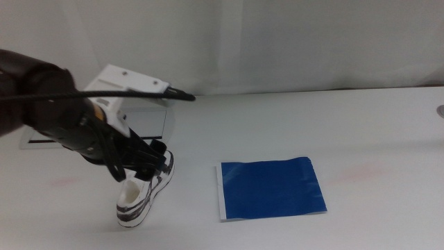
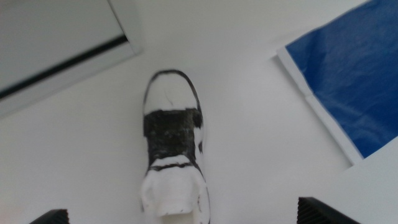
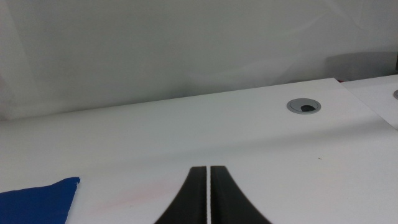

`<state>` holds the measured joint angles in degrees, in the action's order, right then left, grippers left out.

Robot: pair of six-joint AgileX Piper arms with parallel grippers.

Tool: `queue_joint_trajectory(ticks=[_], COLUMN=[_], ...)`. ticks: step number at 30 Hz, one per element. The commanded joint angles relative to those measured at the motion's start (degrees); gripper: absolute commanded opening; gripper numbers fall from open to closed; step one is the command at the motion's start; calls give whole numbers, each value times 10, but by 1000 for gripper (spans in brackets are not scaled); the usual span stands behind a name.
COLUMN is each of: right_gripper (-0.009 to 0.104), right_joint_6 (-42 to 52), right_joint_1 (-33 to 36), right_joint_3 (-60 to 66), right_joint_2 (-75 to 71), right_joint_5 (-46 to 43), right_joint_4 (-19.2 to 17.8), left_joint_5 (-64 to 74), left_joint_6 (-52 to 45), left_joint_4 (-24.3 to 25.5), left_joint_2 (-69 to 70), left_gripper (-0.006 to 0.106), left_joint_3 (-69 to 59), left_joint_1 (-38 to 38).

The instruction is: Use one arm to grab the shoe from the table and place it on the mat.

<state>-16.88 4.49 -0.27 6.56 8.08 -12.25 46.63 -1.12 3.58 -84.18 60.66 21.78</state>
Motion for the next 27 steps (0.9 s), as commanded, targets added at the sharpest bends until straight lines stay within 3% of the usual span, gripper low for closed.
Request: queue_joint_trajectory(ticks=[1,27], right_gripper=[-3,-3], right_joint_6=[4,4], right_joint_1=[-5,-5], right_joint_3=[23,23], right_joint_2=[-2,-2], right_joint_5=[-1,-1], right_joint_4=[-3,-3], left_joint_5=[-11,-94], left_joint_6=[16,118], left_joint_4=[7,36], left_joint_2=[-27,-203], left_gripper=[90,90], left_joint_3=[2,2], left_joint_1=[5,4])
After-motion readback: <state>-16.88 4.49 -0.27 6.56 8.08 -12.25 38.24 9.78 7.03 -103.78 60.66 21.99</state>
